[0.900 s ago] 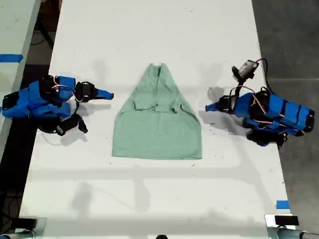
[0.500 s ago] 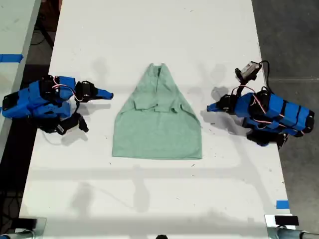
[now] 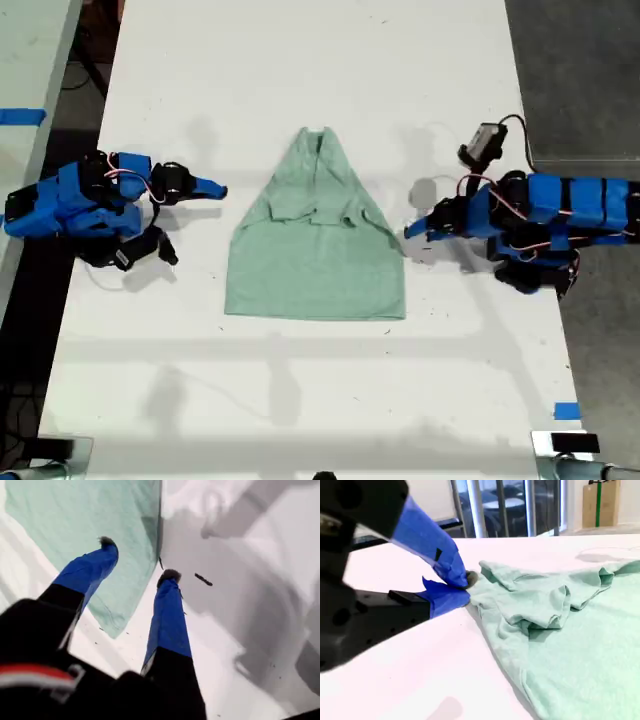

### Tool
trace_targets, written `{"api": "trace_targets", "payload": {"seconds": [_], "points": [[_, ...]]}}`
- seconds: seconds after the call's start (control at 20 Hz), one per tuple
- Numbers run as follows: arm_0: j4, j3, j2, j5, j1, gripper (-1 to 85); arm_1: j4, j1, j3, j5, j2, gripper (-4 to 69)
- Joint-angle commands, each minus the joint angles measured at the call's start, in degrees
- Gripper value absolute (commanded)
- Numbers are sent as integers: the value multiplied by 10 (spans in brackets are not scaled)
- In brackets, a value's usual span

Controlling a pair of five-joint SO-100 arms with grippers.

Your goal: Fold t shirt

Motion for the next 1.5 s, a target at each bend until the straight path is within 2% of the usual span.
{"api": "trace_targets", "payload": {"seconds": [0.0, 0.15, 0.3, 0.6, 0.7, 0.75, 0.8, 0.9, 1.15, 1.35, 1.45], "points": [[1, 3, 4, -10, -7, -1, -54, -54, -74, 32, -120, 193], [2, 3, 4, -10, -7, -1, -80, -106, -139, 55, -260, 193], [3, 2, 4, -10, -7, -1, -78, -143, -215, 74, -375, 192], [3, 2, 4, -10, -6, -1, -50, -162, -292, 101, -530, 183], [3, 2, 4, -10, -6, -1, -80, -157, -277, 98, -568, 182], [4, 2, 4, -10, -5, -1, -95, -155, -267, 96, -581, 120], [4, 2, 4, -10, -5, -1, -101, -155, -259, 103, -584, 15], [4, 2, 4, -10, -5, -1, -94, -160, -261, 107, -581, 15], [4, 2, 4, -10, -5, -1, -23, -170, -323, 87, -583, 15], [4, 2, 4, -10, -6, -1, 167, -182, -492, 82, -582, 15], [4, 2, 4, -10, -6, -1, 204, -179, -590, 52, -599, 15]]}}
